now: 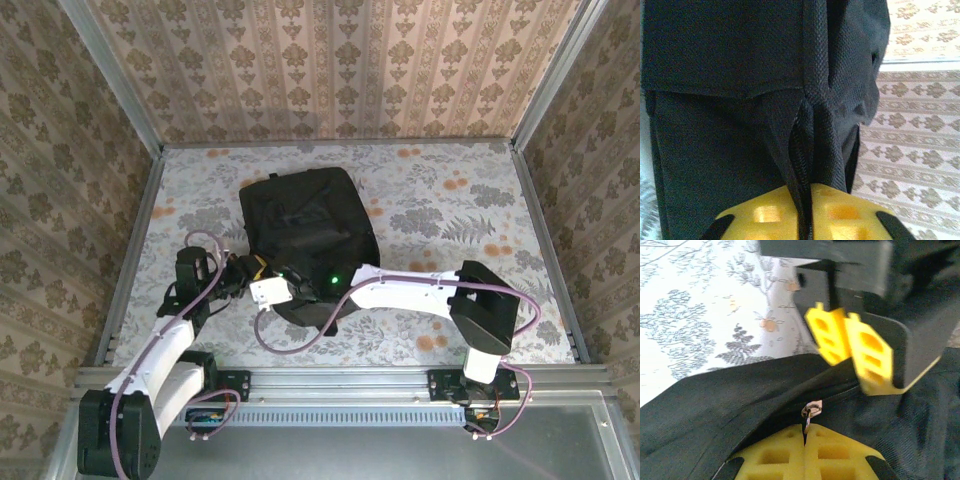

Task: Pack the student bag

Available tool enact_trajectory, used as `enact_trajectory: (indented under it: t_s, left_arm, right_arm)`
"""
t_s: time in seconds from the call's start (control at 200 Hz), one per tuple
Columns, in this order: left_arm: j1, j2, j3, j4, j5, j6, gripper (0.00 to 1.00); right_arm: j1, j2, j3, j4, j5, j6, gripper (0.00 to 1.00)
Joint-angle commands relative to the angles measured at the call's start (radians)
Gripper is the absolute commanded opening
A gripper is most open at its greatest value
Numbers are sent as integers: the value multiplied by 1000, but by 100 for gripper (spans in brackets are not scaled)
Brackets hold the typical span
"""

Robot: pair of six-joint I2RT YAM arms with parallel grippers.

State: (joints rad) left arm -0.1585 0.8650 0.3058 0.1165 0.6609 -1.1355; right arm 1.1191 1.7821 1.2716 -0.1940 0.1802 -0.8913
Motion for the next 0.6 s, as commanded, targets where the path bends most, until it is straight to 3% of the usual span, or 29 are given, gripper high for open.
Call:
enact_trajectory:
  t_s: [0.0,0.17,0.265,0.595]
  left_arm:
    - [11,13,46,82,-77,8,20]
    - [7,17,36,79,-85,5,18]
    - [5,21,30,64,-101,9,0]
    - [2,89,115,-80,-192,73,0]
  right_arm:
    - [11,51,42,-122,9,-5,0]
    - [11,69,54,-102,12,9,0]
    - [15,70,63,-111,13,6,0]
    - [29,18,43,-203,34,-112,0]
